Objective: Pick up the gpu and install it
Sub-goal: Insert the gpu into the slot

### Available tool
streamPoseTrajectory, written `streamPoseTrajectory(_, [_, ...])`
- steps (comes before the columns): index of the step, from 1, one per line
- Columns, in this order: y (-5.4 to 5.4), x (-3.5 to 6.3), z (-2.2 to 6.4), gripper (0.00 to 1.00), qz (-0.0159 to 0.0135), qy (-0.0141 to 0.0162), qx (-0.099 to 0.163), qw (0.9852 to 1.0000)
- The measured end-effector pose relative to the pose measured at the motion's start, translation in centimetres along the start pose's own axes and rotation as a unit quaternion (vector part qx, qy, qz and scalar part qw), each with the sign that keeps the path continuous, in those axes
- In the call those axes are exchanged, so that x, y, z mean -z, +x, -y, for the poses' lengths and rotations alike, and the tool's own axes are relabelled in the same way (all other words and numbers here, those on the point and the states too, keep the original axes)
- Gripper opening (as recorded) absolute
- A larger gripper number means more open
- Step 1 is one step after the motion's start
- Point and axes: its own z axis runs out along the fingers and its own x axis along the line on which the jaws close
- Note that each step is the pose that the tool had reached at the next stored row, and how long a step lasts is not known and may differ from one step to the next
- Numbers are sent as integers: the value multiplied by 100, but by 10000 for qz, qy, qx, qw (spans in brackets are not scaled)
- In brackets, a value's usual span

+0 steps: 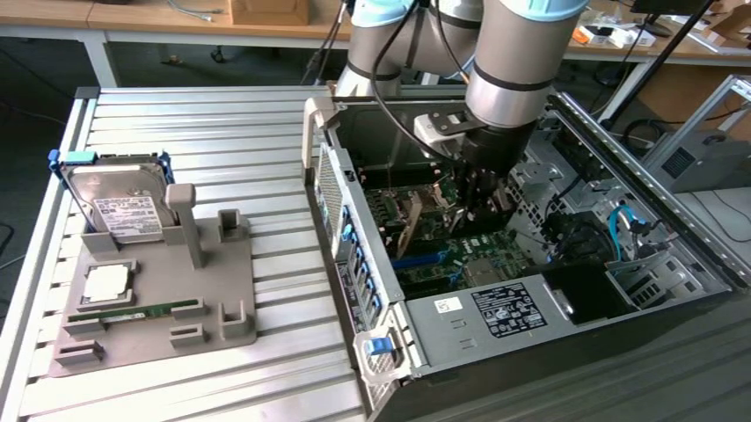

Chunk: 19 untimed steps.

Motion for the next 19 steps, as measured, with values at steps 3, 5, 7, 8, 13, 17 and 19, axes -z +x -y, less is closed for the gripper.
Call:
streamPoseTrajectory(3, [22,1,-11,27,0,0,0,10000])
streamPoseTrajectory(5, [33,0,-17,27,0,0,2,10000])
streamPoseTrajectory(7, [46,3,-40,27,1,0,2,10000])
streamPoseTrajectory(8, [48,6,-54,27,0,0,2,10000])
streamPoseTrajectory(13, [52,26,-182,27,0,0,2,10000])
streamPoseTrajectory(17, [52,31,-257,27,0,0,3,10000])
streamPoseTrajectory(19, [52,33,-308,27,1,0,3,10000])
